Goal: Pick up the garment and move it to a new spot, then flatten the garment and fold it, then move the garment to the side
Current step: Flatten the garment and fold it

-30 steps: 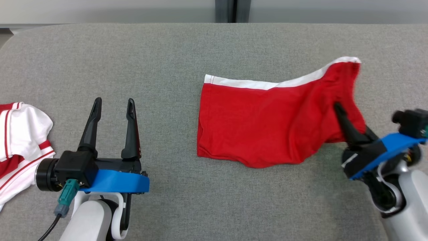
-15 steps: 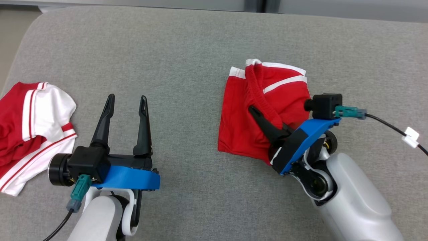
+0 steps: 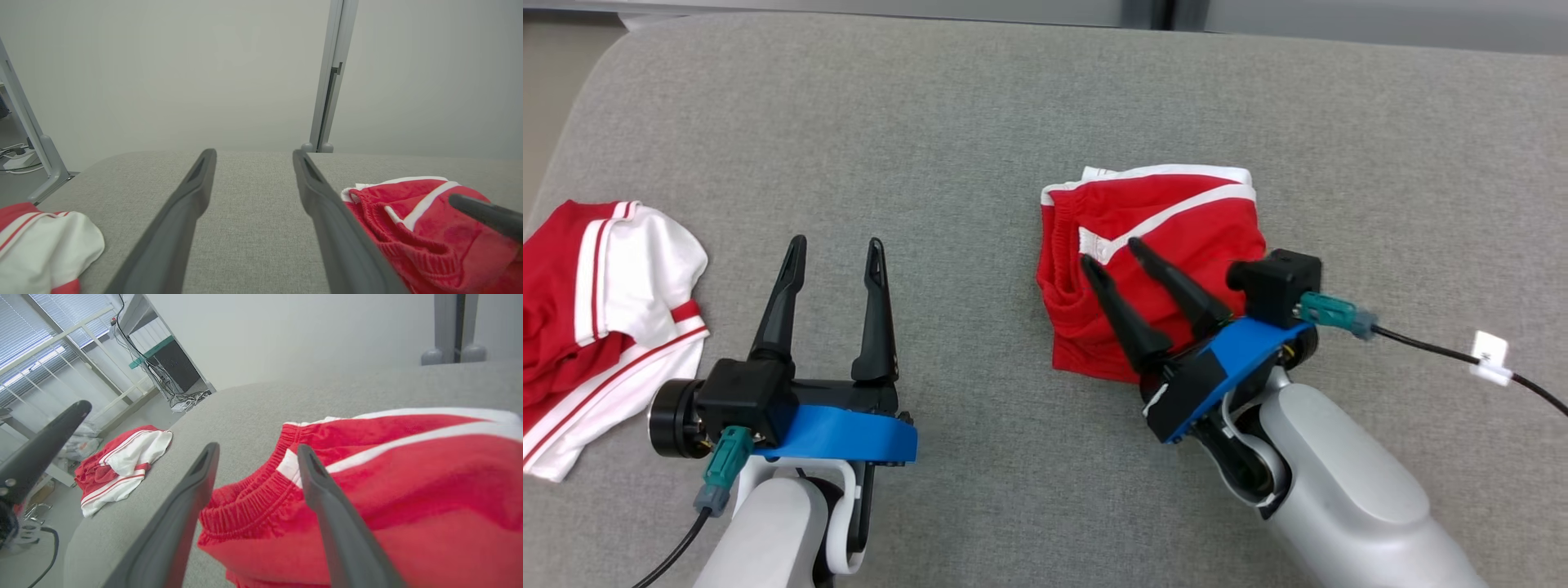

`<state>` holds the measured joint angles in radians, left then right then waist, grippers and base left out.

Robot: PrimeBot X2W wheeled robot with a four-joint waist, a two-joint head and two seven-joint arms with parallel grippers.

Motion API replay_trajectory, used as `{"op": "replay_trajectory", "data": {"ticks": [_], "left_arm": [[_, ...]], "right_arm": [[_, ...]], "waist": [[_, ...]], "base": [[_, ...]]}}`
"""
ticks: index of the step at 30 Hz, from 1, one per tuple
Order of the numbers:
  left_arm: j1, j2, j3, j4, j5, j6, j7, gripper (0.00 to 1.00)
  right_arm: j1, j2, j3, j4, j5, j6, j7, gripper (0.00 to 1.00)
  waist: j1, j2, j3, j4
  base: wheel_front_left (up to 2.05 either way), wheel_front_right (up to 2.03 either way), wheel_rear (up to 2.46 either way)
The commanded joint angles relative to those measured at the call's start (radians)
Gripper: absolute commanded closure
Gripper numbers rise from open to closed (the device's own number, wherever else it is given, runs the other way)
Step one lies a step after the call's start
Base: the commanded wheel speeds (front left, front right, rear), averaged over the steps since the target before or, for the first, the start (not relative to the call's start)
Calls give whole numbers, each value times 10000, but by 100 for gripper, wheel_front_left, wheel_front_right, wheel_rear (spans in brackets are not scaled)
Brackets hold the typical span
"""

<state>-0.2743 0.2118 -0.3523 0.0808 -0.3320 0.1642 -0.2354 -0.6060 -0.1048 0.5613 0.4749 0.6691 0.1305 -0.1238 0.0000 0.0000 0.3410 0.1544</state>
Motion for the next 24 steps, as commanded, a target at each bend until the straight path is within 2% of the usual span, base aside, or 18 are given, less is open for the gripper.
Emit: {"op": "replay_trajectory", "data": {"ticks": [1,6,13,16,24], "left_arm": [[-184,7,24,28,19,31,-65,0],[-74,90,26,70,16,93,-58,0],[314,307,143,8,-50,235,11,0],[565,451,278,-20,-132,285,38,0],[1339,759,402,-285,-243,527,279,0]], "right_arm": [[-54,-135,-61,-62,-51,6,-378,0],[509,-629,-970,-632,-503,6,-1227,0],[2377,-1235,-3706,-2258,-1708,6,-1410,0],[3273,-1110,-4689,-2915,-2136,6,-1413,0],[4718,-654,-5744,-4154,-3167,6,-835,0]], "waist": [[0,0,-61,-99],[0,0,-280,-392],[0,0,-745,-941],[0,0,-989,-1246],[0,0,-1610,-1748]], "base": [[0,0,0],[0,0,0],[0,0,0],[0,0,0],[0,0,0]]}}
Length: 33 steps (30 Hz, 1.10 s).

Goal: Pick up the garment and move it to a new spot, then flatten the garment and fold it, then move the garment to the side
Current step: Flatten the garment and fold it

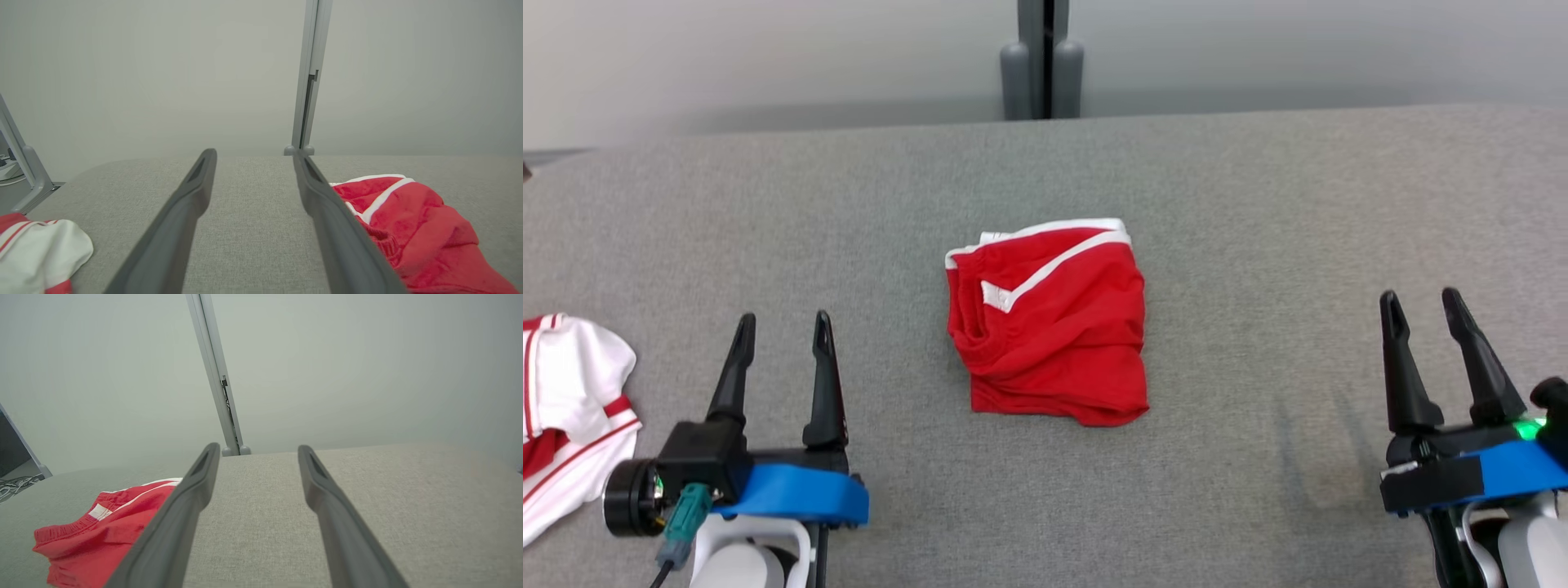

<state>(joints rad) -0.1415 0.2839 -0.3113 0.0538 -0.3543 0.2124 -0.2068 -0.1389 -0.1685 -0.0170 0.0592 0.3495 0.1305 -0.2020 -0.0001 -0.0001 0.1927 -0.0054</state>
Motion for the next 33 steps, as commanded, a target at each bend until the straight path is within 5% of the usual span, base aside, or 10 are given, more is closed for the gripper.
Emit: {"op": "replay_trajectory", "data": {"ticks": [1,22,33], "left_arm": [[136,73,3,-35,-41,70,4,0],[1793,737,24,491,-663,-531,-139,0],[2024,692,44,236,-713,-121,121,0]], "right_arm": [[189,29,-65,-76,-110,6,63,0],[2323,781,-525,-1384,-1145,6,1948,0],[2504,881,-633,-1651,-1253,6,2245,0]], "waist": [[1,1,-234,-192],[1,1,-1991,-131],[1,1,-2080,-98]], "base": [[0,0,0],[0,0,0],[0,0,0]]}}
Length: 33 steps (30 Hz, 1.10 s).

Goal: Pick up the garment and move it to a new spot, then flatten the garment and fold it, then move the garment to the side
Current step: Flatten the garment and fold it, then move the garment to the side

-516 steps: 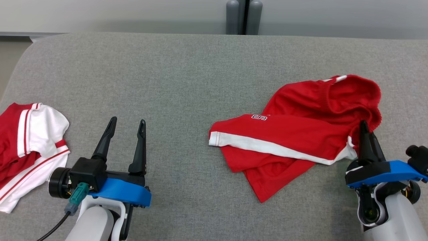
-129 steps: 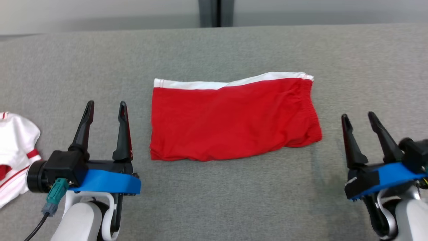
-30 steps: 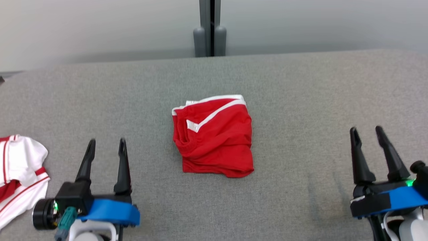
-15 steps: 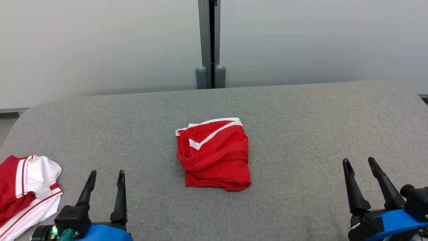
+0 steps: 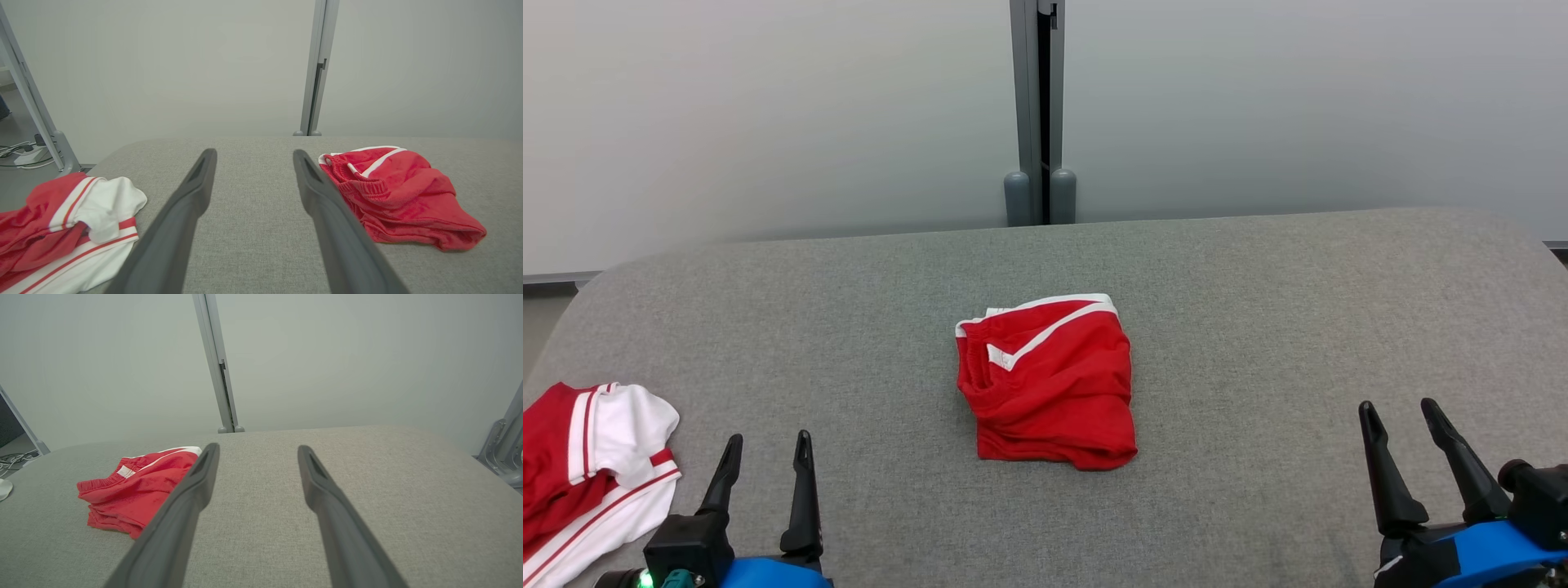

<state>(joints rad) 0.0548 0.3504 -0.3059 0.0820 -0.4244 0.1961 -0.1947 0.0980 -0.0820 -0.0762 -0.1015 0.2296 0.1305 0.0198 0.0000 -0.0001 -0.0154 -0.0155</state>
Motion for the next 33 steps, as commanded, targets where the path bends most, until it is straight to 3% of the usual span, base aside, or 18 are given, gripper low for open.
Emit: {"op": "replay_trajectory", "data": {"ticks": [1,9,16,26,33], "left_arm": [[66,28,-15,-69,-22,49,25,0],[22,59,-55,-163,-12,121,5,0],[-860,-41,-91,-380,140,4,-191,0],[-2634,-682,-420,-168,472,-418,-592,0],[-3243,-1096,-417,207,692,-675,-711,0]], "right_arm": [[126,19,-49,-55,-57,6,16,0],[110,50,-149,-66,-78,6,50,0],[-718,-257,-242,372,112,6,210,0],[-3211,-508,901,3083,534,6,106,0],[-4607,-400,1578,5389,922,6,37,0]], "waist": [[0,1,3,6],[0,1,44,94],[0,1,1051,831],[0,1,2859,2295],[0,1,3257,2700]], "base": [[0,0,0],[0,0,0],[0,0,0],[0,0,0],[0,0,0]]}}
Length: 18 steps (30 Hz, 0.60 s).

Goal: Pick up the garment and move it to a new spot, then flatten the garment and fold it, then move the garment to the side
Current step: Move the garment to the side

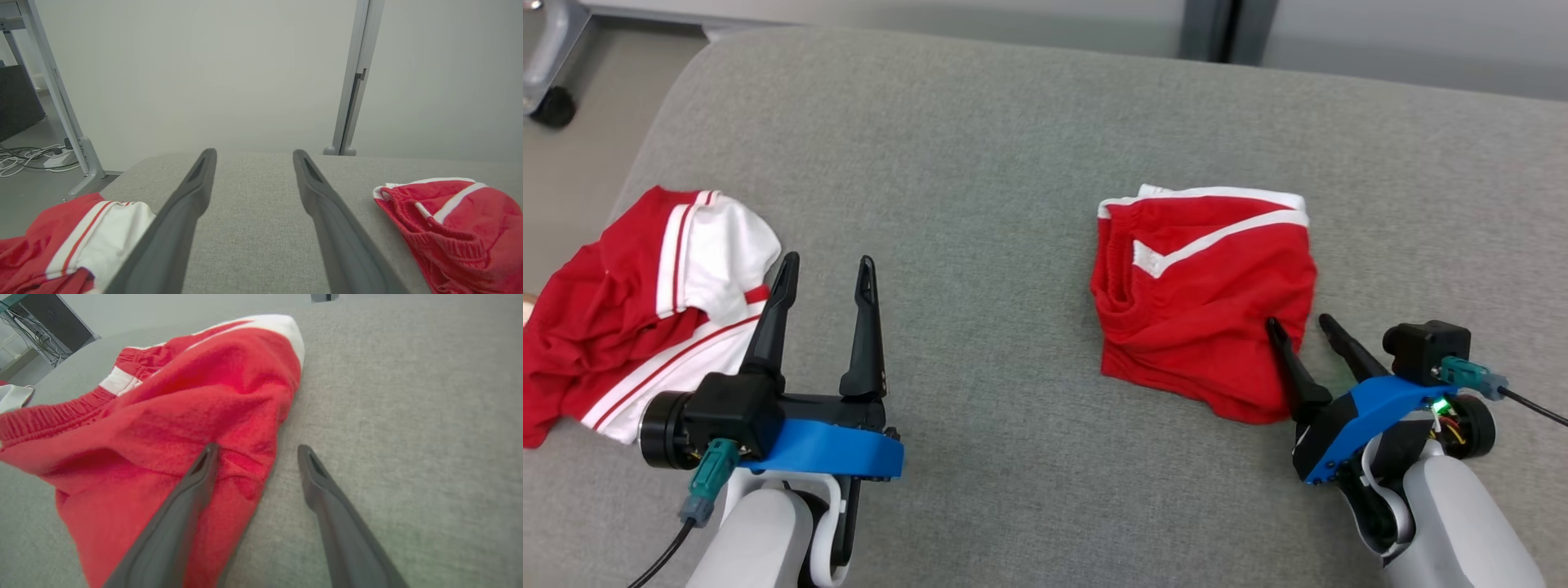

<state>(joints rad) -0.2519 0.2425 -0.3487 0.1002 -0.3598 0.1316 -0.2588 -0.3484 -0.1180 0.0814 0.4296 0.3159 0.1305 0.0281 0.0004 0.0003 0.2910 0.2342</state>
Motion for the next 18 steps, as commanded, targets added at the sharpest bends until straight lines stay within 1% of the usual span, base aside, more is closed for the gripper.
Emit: {"op": "replay_trajectory", "data": {"ticks": [1,3,4,6,8,12,15,18], "left_arm": [[-220,-58,23,71,90,-75,-72,0],[-312,-130,92,61,173,-103,-76,0],[-312,-153,142,42,212,-141,-78,0],[-273,-191,243,32,287,-195,-77,0],[-260,-171,333,55,380,-256,-73,0],[-229,-126,494,51,543,-351,-73,0],[-92,-22,589,56,671,-381,-73,0],[-55,78,594,-35,781,-431,-76,0]], "right_arm": [[-252,-32,48,368,101,6,-6,0],[-390,-38,278,925,280,6,238,0],[-419,-8,441,1135,426,6,355,19],[-447,-54,750,1424,706,7,507,100],[-527,-138,1004,1546,925,7,467,100],[-693,-413,1434,1443,1226,4,-6,100],[-604,-549,1893,1260,1425,3,-316,100],[-413,-760,2090,1062,1730,-4,-687,100]], "waist": [[-4,-3,201,221],[-4,-3,216,237],[-4,-3,220,237],[-4,-3,220,203],[-4,-3,206,124],[-4,-3,158,-205],[-4,-3,113,-662],[-4,-3,123,-1251]], "base": [[0,0,0],[0,0,0],[0,0,0],[0,0,0],[0,0,0],[0,0,0],[0,0,0],[0,0,0]]}}
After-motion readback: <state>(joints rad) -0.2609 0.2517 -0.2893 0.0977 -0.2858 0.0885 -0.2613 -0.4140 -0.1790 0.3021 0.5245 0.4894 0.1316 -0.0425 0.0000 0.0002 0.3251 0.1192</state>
